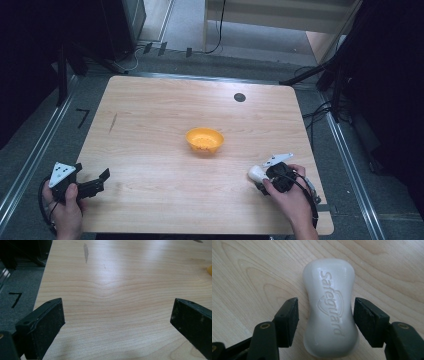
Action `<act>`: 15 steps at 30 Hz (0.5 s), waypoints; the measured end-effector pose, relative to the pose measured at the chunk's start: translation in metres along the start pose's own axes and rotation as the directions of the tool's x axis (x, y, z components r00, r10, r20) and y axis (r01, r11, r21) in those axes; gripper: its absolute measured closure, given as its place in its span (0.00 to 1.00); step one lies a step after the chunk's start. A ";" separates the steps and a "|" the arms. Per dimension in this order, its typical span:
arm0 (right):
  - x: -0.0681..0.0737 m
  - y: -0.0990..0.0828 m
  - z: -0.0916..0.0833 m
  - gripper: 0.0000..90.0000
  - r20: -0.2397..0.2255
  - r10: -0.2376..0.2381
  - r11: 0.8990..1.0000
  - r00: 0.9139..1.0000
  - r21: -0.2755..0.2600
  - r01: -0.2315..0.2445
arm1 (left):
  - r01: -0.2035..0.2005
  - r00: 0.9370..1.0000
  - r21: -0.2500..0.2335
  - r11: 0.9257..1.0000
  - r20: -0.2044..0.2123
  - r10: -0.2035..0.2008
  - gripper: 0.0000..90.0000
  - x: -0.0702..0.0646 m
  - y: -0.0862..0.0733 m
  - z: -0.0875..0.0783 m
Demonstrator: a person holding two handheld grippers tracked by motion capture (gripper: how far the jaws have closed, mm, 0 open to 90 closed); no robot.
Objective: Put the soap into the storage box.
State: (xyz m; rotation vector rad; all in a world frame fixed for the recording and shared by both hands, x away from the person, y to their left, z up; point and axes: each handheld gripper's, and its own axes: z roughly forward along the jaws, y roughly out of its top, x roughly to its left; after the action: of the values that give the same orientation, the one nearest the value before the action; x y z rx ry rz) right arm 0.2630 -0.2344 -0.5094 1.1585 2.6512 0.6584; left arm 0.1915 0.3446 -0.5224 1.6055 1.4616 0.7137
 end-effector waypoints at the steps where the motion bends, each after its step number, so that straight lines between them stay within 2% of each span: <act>1: 0.000 0.000 0.001 0.45 0.002 0.011 1.000 1.000 0.005 -0.011 | 0.001 1.000 0.000 1.000 0.000 -0.001 0.00 0.000 0.000 0.000; 15: -0.002 0.002 0.008 0.49 -0.005 0.014 0.999 1.000 0.039 -0.013 | 0.002 1.000 -0.001 1.000 0.002 -0.002 0.00 0.000 0.000 0.000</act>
State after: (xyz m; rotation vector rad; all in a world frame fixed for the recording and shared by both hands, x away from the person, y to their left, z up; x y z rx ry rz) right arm 0.2682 -0.2318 -0.5161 1.1875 2.6743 0.6148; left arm 0.1917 0.3447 -0.5225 1.6040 1.4610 0.7113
